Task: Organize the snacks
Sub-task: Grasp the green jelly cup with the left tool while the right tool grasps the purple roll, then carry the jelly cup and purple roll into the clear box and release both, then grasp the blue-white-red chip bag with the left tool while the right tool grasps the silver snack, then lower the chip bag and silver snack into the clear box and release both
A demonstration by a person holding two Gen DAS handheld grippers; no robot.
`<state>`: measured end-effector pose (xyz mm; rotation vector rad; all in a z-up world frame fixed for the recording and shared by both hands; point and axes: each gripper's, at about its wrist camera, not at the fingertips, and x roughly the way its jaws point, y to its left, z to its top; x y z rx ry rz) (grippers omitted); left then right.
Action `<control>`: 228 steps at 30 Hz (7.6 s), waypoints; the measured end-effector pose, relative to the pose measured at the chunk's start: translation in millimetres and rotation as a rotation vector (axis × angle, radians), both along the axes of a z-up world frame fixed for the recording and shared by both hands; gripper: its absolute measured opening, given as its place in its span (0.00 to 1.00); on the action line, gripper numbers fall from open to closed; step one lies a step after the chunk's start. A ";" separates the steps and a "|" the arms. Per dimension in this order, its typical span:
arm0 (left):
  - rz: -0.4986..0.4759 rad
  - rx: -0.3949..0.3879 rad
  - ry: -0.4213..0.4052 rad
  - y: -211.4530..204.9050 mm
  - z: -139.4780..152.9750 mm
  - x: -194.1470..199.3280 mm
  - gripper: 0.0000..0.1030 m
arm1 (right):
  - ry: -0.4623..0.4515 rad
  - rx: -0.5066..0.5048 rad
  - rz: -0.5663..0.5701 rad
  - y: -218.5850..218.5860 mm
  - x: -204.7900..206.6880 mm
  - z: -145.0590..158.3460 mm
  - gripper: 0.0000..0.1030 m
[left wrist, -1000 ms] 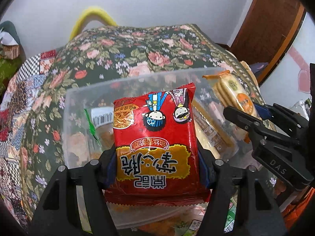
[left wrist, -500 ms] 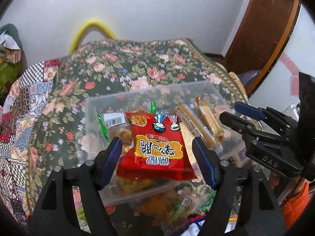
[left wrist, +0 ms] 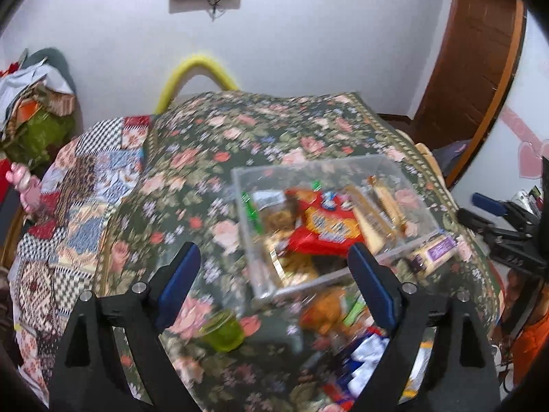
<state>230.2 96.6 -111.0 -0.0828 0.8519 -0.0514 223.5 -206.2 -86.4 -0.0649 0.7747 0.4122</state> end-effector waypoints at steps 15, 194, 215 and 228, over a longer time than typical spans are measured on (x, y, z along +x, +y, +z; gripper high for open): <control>0.116 -0.019 0.197 41.6 -95.6 -20.2 0.86 | 0.184 -0.016 -0.095 -48.7 -10.0 -58.8 0.71; -0.135 -0.155 0.156 -84.8 -108.8 -67.3 0.61 | 0.308 0.099 0.180 40.8 -104.0 -84.1 0.71; -0.109 -0.135 0.070 -69.1 -70.4 -107.4 0.41 | 0.226 0.061 0.200 50.9 -117.5 -71.9 0.43; -0.081 -0.107 -0.041 -64.0 -25.5 -99.4 0.41 | 0.085 0.110 0.118 22.3 -103.9 -21.0 0.41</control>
